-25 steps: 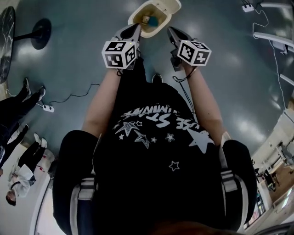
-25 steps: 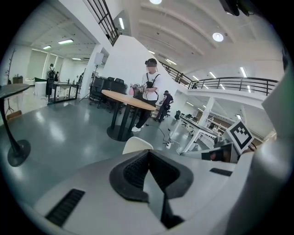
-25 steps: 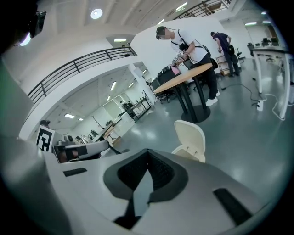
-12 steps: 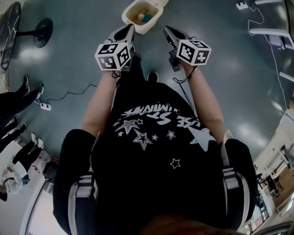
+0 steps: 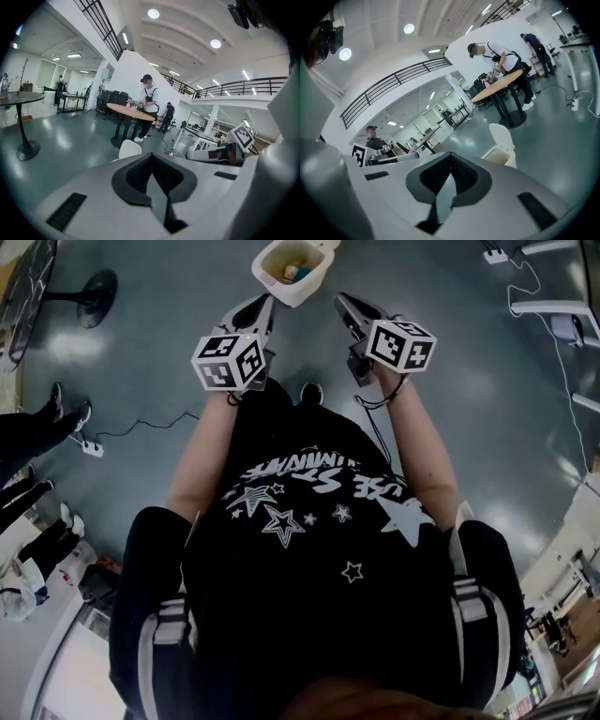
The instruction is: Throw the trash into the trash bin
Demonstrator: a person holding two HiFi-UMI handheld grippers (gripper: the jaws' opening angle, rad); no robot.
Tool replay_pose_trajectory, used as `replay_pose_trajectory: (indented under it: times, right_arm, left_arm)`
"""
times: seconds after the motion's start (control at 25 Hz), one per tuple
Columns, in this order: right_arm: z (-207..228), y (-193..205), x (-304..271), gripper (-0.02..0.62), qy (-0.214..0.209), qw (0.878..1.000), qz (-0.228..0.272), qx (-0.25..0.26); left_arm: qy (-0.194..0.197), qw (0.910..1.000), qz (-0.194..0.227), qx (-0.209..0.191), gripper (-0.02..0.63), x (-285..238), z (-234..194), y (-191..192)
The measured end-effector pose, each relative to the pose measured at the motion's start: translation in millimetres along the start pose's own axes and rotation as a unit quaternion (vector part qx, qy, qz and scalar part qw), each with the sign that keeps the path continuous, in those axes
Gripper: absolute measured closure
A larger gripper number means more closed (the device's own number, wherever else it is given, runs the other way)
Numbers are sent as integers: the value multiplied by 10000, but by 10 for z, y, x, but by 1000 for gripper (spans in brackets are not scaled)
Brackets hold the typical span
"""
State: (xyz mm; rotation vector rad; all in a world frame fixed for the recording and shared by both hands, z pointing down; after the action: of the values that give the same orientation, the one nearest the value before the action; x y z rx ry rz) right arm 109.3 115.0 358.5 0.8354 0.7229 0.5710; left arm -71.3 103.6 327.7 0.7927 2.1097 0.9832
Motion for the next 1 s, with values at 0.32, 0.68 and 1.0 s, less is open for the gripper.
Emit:
replay_pose_trajectory:
  times: [0.32,0.68,1.0]
  right_arm:
    - [-21,10,4,589,82,9999,-36,58]
    - [-293,100,44,589,176,9995,-83,253]
    - [-859,438,46,589,266,9986,-165,419]
  left_arm:
    - [139,9999,60,-67,595,20,48,-58]
    - [240,9997,59,83,595,252,0,-46]
    - [382,9991,166,111,595,808,-168,1]
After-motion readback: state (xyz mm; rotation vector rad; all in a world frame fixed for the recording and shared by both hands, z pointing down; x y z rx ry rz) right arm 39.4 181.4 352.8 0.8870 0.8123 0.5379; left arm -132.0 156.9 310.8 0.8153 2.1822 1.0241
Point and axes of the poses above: the fingertips, and each gripper's own axes: x backward along the fingers, z to its right, y out of its underside, the point moved 4 cm from there along x, backward along the fingers, and after that the axes turned 10 degrees about x, right-handed, at the moved point
